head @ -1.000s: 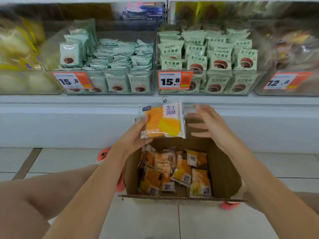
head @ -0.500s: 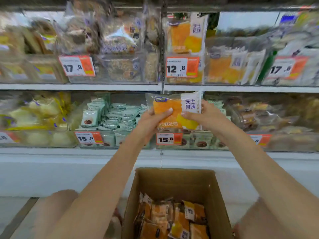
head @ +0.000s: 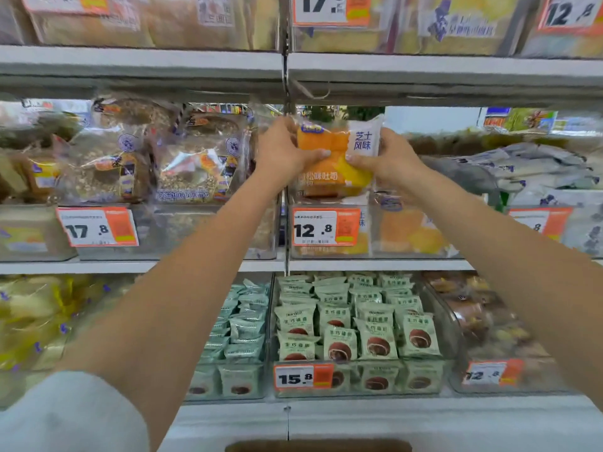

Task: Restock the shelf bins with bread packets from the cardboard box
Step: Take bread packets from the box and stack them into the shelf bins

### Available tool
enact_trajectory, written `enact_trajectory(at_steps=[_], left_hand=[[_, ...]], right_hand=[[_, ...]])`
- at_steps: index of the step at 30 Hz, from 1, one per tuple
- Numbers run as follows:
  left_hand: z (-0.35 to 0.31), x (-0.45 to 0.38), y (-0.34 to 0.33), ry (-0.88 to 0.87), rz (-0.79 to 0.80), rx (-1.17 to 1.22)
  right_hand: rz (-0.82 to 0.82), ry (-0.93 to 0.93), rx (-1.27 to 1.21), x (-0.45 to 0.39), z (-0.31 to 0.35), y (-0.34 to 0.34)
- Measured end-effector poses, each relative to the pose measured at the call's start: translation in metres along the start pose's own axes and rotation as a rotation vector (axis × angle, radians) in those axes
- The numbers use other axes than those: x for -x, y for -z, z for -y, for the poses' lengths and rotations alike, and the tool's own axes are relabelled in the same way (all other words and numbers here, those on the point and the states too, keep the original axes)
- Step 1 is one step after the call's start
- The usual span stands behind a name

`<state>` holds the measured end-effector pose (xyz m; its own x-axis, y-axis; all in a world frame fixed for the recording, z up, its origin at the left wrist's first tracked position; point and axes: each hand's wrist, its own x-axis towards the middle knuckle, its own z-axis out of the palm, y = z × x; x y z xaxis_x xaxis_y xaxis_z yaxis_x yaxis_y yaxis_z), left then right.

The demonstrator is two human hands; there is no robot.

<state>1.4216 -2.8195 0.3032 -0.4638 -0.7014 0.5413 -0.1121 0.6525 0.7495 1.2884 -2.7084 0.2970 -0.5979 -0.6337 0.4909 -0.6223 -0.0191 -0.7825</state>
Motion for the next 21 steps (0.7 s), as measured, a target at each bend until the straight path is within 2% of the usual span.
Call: enact_trajectory(at_steps=[9, 13, 17, 21], left_hand=[[0.023, -0.006, -0.016, -0.085, -0.070, -0.280], [0.023, -0.002, -0.018, -0.077, -0.091, -0.491], [0.023, 0.006, -0.016, -0.127, -0.119, -0.540], [0.032, 0.023, -0.016, -0.289, -0.164, -0.521]], right_hand=[[-0.045, -0.094, 0.208, -0.010, -0.029, -0.013], [-0.086, -0.091, 0.190, -0.007, -0.027, -0.015], [-0.077, -0.121, 0.223, -0.003, -0.027, -0.018], [-0.244, -0.074, 0.227, 0.010, -0.023, -0.011]])
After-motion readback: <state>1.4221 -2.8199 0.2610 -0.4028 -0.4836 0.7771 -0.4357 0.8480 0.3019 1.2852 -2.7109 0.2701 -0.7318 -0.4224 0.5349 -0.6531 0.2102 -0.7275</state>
